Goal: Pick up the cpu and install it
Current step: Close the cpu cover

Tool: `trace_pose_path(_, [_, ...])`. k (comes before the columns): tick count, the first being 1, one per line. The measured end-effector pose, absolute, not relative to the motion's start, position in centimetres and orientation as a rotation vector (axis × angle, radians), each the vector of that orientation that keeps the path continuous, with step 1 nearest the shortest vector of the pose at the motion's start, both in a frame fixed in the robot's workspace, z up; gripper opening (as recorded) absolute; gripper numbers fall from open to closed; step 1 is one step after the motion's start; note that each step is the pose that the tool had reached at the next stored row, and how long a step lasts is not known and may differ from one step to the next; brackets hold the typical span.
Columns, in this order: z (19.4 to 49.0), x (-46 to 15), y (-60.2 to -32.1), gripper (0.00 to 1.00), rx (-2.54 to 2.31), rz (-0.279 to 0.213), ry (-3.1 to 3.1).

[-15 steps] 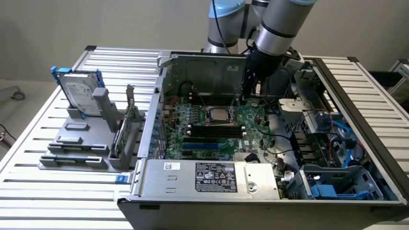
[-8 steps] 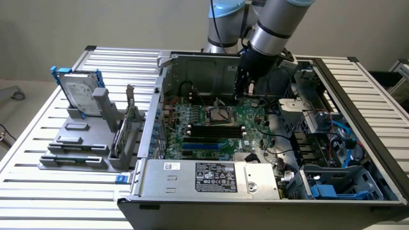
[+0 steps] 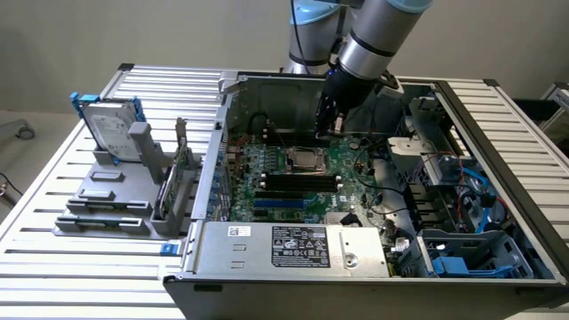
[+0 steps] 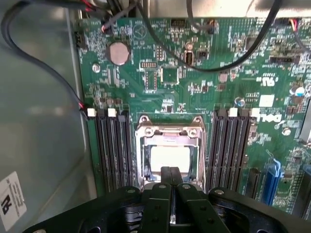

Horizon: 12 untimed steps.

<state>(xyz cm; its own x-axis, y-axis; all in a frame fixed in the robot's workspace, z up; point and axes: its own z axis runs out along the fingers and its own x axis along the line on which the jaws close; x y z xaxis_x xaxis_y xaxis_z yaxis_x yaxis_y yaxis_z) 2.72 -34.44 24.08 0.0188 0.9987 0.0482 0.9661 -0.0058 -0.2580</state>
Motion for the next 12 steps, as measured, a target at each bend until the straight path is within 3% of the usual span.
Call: trace_pose_path(12, [22.9, 0.5, -34.4, 0.11, -2.055, 0.252, -2.028])
